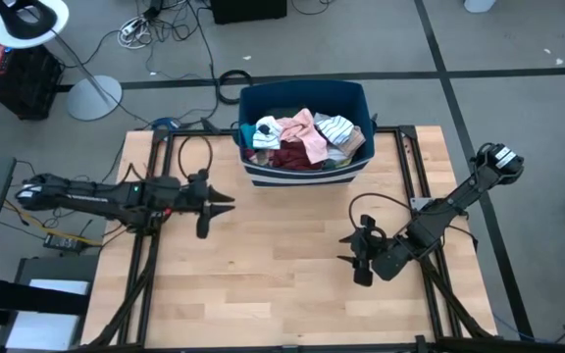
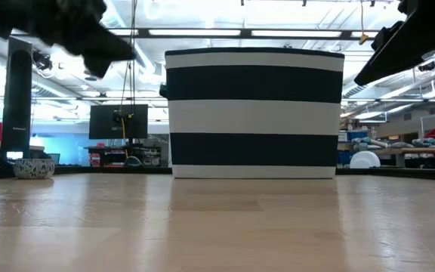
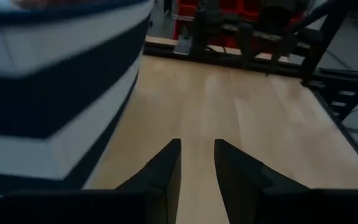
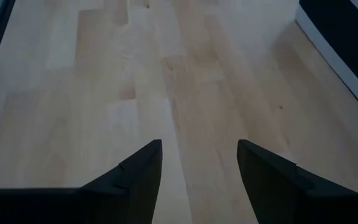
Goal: Sort clothes
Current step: Return to Home Position
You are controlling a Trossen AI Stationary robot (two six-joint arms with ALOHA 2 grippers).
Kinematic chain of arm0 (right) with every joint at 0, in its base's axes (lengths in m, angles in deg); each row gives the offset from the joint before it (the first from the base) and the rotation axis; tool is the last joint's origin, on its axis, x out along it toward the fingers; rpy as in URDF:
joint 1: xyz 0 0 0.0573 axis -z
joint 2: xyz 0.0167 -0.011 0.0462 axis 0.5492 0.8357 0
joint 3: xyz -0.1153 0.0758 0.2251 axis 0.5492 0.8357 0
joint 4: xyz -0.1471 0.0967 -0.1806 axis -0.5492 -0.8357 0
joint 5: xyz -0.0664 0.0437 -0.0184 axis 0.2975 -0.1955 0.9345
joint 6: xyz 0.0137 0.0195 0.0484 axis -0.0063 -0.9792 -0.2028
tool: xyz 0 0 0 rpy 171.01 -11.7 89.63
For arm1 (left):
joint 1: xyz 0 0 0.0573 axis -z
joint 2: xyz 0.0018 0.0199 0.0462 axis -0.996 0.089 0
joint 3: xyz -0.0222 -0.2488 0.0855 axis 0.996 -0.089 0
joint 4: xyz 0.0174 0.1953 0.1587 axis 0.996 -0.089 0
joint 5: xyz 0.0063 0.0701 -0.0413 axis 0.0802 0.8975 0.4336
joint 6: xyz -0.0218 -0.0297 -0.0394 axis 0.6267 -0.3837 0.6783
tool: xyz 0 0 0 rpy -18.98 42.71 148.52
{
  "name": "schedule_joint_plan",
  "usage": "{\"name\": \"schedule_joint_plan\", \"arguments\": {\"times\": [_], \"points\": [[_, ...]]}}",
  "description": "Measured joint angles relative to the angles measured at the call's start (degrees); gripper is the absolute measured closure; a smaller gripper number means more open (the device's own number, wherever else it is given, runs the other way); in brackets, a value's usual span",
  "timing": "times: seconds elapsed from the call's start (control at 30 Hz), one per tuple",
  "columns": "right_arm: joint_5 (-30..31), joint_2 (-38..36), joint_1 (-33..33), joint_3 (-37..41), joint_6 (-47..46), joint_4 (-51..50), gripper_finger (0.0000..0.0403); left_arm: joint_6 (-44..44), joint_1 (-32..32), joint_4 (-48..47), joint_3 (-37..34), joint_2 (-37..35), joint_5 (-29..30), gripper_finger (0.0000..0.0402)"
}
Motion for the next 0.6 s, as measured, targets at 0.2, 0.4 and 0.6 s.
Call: {"name": "schedule_joint_plan", "arguments": {"times": [0.2, 0.4, 0.6], "points": [[0.02, 0.00, 0.97, 0.00, 0.00, 0.09, 0.0195, 2.07, 0.00, 8.54, -11.27, -5.29, -1.00, 0.0300], [0.02, 0.00, 1.38, 0.00, 0.00, 0.48, 0.0195, 1.48, 0.00, 25.03, -21.29, -7.27, -2.92, 0.0300], [0.04, -1.79, 1.38, 0.00, -0.52, -1.36, 0.0195, 3.30, 0.00, 28.23, -26.19, -7.86, -2.95, 0.0300]]}}
